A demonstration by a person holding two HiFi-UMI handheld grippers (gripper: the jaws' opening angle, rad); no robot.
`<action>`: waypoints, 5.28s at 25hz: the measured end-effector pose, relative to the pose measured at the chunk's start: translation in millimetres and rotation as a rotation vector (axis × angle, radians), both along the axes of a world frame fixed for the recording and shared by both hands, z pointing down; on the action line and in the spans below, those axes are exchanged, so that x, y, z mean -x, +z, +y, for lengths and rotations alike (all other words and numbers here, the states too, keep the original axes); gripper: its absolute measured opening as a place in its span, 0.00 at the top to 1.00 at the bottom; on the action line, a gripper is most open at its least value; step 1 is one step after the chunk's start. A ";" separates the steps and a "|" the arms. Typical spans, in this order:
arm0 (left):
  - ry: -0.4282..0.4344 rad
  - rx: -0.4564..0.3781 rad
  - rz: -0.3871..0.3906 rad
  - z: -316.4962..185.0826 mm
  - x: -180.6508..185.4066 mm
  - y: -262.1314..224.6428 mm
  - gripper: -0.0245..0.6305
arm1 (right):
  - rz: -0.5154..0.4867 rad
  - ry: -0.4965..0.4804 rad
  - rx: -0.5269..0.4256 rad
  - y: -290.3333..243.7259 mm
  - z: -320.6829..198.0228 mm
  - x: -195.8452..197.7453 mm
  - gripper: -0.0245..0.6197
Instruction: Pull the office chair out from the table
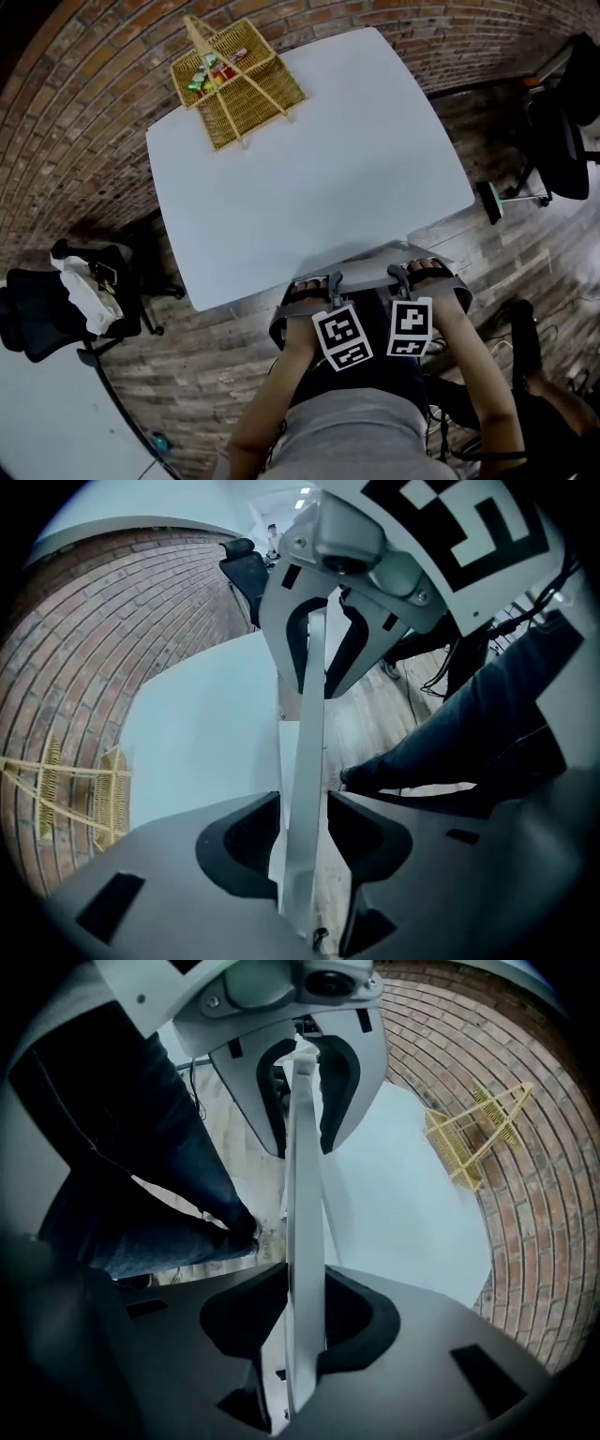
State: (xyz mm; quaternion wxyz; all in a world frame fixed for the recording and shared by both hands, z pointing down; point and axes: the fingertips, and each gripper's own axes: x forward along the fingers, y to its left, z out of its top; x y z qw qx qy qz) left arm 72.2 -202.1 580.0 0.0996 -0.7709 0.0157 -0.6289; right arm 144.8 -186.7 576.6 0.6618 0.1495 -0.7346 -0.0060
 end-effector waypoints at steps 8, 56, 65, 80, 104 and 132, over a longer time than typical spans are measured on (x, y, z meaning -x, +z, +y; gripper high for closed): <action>0.040 -0.040 -0.045 0.1 0.7 5.5 0.82 | 0.016 -0.006 0.023 1.6 -1.0 -1.0 0.82; -0.057 0.013 -0.141 78.9 3.9 6.7 0.84 | -0.034 -0.055 0.074 -0.6 72.5 -0.2 0.83; -0.137 0.000 -0.145 119.4 1.0 7.9 0.83 | -0.037 -0.119 0.065 -0.1 109.3 -4.0 0.83; -0.164 0.000 -0.160 186.1 7.5 8.9 0.83 | -0.054 -0.152 0.073 0.8 171.8 3.6 0.83; -0.118 -0.006 -0.182 260.1 22.9 8.2 0.84 | -0.035 -0.107 0.097 1.0 247.0 18.6 0.83; -0.221 0.012 -0.201 377.0 13.1 7.7 0.83 | -0.059 -0.234 0.131 -1.4 358.5 8.7 0.83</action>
